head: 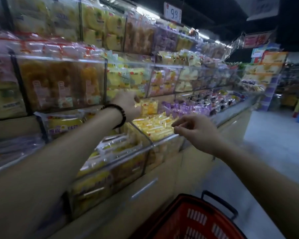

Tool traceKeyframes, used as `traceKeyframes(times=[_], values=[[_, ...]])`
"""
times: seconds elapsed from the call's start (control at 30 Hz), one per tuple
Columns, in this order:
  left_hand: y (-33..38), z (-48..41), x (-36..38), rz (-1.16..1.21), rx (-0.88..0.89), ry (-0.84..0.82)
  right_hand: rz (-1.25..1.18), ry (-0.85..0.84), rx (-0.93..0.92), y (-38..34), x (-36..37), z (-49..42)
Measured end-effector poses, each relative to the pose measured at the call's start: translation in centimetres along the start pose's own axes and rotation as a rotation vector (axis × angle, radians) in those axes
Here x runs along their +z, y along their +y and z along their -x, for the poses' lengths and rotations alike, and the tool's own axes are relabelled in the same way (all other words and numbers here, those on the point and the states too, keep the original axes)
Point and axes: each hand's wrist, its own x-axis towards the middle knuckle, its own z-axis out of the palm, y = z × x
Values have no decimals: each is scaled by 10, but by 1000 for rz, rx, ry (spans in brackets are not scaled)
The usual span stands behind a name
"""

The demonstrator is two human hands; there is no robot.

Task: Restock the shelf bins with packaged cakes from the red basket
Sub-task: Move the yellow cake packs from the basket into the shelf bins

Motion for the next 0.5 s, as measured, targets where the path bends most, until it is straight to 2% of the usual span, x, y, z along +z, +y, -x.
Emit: traceKeyframes(times=[0.13,0.3,0.4,0.5], values=[[61,72,12,141,195,-207,-154,-27,114,34,21,62],[80,172,100,254,344,-506,-196,-117,257,83,64,133],[58,207,172,193,303,-670,-79,-224,347,120,99,167],[22,228,241,175,139,-792,-46,-257,493,165,141,199]])
